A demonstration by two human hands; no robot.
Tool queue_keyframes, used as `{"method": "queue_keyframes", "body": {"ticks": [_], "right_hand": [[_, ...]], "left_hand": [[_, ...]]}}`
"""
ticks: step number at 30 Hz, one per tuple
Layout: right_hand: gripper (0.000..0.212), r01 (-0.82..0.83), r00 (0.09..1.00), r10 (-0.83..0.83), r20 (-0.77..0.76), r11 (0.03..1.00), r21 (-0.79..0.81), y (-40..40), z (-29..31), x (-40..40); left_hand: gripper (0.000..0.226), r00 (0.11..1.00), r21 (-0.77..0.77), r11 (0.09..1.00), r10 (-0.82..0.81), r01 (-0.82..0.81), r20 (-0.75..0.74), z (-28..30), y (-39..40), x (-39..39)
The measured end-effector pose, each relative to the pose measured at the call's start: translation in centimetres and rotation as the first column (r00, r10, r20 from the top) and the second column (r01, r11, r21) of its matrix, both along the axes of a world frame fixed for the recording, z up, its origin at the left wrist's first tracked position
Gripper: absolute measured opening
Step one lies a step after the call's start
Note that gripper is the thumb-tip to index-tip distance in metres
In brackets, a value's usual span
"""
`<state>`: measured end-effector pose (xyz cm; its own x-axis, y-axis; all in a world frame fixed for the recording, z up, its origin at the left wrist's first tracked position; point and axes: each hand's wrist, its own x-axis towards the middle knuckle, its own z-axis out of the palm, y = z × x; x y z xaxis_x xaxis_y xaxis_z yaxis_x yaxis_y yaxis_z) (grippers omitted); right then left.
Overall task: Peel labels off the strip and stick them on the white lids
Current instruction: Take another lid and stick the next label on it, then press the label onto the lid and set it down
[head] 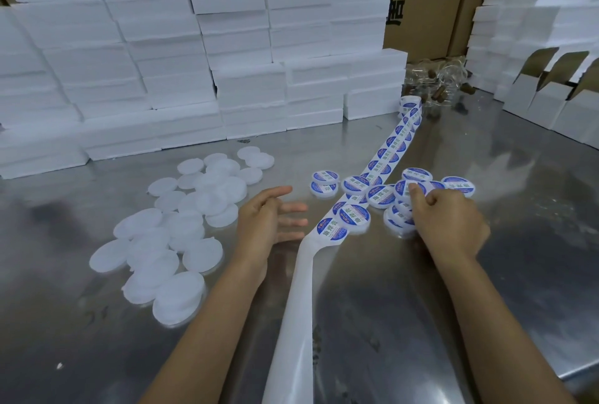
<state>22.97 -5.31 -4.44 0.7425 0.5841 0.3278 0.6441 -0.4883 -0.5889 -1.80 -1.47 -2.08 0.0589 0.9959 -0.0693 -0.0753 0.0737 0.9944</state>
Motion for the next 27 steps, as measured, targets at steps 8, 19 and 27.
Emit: {"method": "queue_keyframes", "body": {"ticks": [8,19,27], "right_hand": [[0.034,-0.405,0.901,0.365,0.234,0.901,0.154,-0.2,1.0,-6.1],[0.046,-0.774,0.611,0.792,-0.012,0.594,-0.220,14.1,1.4,-15.8],[0.030,-0.748,0.659,0.752,0.005,0.657,-0.090,18.7,-0.6,-17.7]], "left_hand": [[0.033,0.973,0.007,0.973,0.229,-0.229,0.031,-0.5,1.5,-1.4],[0.034,0.912,0.044,0.913,0.407,-0.405,-0.045,-1.1,4.5,-4.7],[0.033,0.892,0.092,0.898,0.438,-0.430,-0.111,-1.5,5.8,-4.8]]}}
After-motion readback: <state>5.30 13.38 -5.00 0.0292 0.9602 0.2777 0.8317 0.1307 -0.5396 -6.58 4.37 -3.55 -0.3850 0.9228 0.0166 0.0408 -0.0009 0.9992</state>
